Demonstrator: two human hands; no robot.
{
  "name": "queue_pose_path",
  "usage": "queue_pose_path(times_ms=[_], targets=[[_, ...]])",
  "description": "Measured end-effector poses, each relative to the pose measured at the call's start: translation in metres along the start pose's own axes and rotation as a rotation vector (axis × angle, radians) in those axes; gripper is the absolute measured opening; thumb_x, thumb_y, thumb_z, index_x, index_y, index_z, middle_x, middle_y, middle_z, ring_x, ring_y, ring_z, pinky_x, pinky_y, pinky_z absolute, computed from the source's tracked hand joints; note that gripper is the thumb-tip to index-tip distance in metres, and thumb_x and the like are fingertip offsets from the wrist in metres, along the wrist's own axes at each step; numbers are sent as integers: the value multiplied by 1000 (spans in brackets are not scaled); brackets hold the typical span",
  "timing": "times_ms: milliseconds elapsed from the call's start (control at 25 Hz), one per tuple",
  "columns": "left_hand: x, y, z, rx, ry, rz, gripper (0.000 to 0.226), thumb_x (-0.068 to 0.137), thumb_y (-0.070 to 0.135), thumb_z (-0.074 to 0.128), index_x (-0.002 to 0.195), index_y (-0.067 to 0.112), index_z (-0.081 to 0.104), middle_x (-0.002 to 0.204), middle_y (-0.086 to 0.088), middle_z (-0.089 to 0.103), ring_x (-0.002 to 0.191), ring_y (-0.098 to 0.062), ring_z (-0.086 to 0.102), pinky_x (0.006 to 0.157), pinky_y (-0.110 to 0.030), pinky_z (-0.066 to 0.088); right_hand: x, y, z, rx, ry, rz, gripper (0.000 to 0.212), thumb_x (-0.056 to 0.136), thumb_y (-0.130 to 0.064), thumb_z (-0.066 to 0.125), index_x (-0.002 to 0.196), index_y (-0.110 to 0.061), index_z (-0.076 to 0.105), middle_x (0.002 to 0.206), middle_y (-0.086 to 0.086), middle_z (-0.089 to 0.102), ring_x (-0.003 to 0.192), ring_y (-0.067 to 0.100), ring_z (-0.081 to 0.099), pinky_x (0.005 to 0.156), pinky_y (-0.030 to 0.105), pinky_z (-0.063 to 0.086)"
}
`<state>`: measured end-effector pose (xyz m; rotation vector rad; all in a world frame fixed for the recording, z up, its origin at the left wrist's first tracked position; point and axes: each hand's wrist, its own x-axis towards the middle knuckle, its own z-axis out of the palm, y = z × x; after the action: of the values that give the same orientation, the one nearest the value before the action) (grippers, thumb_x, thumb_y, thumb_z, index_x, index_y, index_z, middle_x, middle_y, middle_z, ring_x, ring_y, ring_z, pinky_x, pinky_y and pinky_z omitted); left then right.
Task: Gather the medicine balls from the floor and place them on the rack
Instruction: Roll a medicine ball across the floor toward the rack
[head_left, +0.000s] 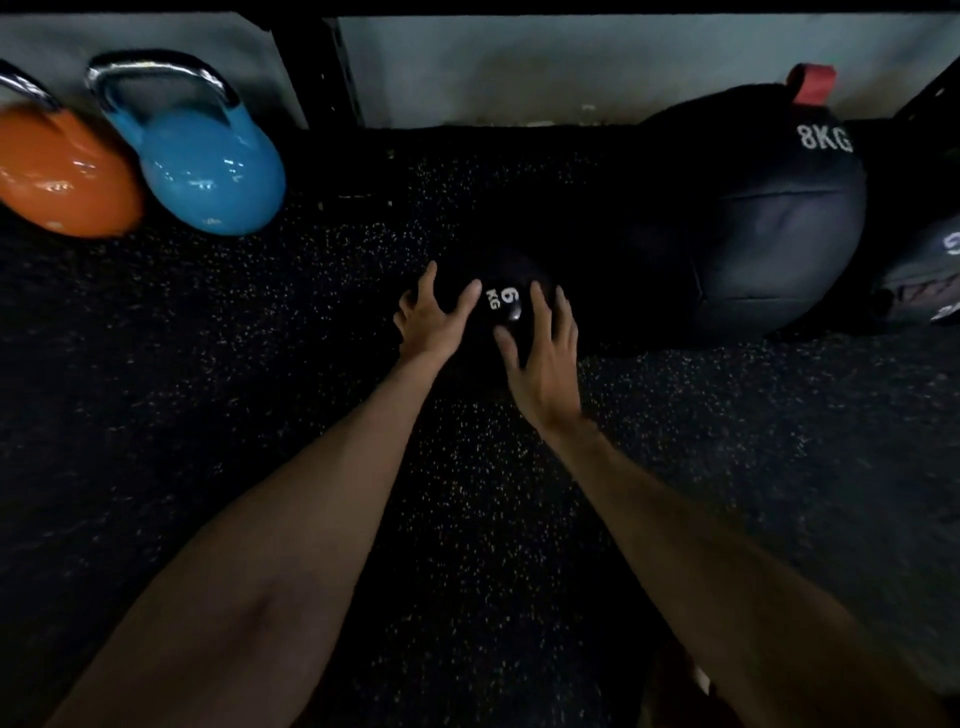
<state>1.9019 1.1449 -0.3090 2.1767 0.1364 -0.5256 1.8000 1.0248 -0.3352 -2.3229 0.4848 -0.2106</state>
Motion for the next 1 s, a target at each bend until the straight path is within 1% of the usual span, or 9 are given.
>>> queue_pose_path(times_ms=[80, 200, 280, 360, 480, 640, 800, 920, 1000], targets=[[25, 20, -1, -50, 22, -64, 79, 89, 68, 54, 154, 32, 26, 156, -14, 27, 144, -37, 23, 110, -51, 33, -5, 14, 5, -10, 3, -41, 72, 101, -57, 40, 160, -31, 8, 169, 5, -1, 155, 29, 2, 124, 48, 18], [43, 38, 6, -71, 116, -92, 75, 91, 67, 51, 151, 25, 32, 152, -15, 34, 141, -37, 31, 109, -53, 35, 37, 10, 6, -11, -22, 33, 71, 103, -55, 39, 161, -29, 8, 168, 9, 3, 154, 33, 5, 124, 50, 17], [35, 30, 15, -57, 131, 28, 74, 93, 64, 50, 154, 29, 26, 158, -15, 25, 146, -36, 23, 114, -55, 32, 68, 5, 1, -28, -44, 83, 70, 103, -55, 36, 161, -29, 8, 168, 11, 8, 153, 37, 11, 123, 52, 20], [16, 9, 25, -21, 107, 202, 77, 94, 59, 54, 157, 37, 15, 166, -13, 6, 151, -35, 7, 116, -54, 26, 97, 3, -5, -83, -56, 127, 69, 103, -58, 32, 161, -29, 8, 166, 14, 14, 150, 39, 19, 119, 54, 24], [10, -2, 35, 37, 136, 283, 80, 95, 54, 57, 158, 40, 9, 167, -12, -2, 152, -36, 2, 115, -56, 27, 127, 0, -9, -126, -53, 181, 69, 101, -62, 27, 160, -28, 15, 162, 16, 25, 145, 39, 29, 116, 53, 27], [36, 29, 33, 190, 188, 226, 79, 93, 58, 56, 157, 44, 12, 166, -13, 9, 150, -35, 13, 108, -57, 38, 150, 1, -13, -24, -41, 251, 67, 102, -62, 26, 159, -26, 23, 156, 19, 34, 141, 40, 36, 114, 54, 32], [35, 47, 28, 310, 136, 89, 79, 94, 57, 56, 157, 44, 11, 165, -14, 14, 148, -37, 23, 105, -56, 42, 120, -7, -31, -59, -93, 209, 58, 105, -45, 39, 157, -23, 28, 157, 14, 33, 140, 36, 34, 113, 51, 35], [1, 79, 8, 245, 160, 34, 61, 97, 40, 60, 153, 29, 36, 150, -13, 44, 134, -31, 48, 102, -46, 49, 70, -30, -75, -128, -175, 219, 45, 103, -37, 41, 145, -21, 43, 146, 12, 45, 134, 35, 40, 108, 53, 35], [-52, 100, -17, 198, 173, 47, 43, 98, 29, 61, 139, 17, 54, 135, -11, 60, 122, -28, 58, 97, -38, 51, 40, -56, -119, -155, -270, 281, 39, 102, -35, 40, 133, -16, 52, 132, 13, 56, 125, 36, 47, 104, 54, 36]])
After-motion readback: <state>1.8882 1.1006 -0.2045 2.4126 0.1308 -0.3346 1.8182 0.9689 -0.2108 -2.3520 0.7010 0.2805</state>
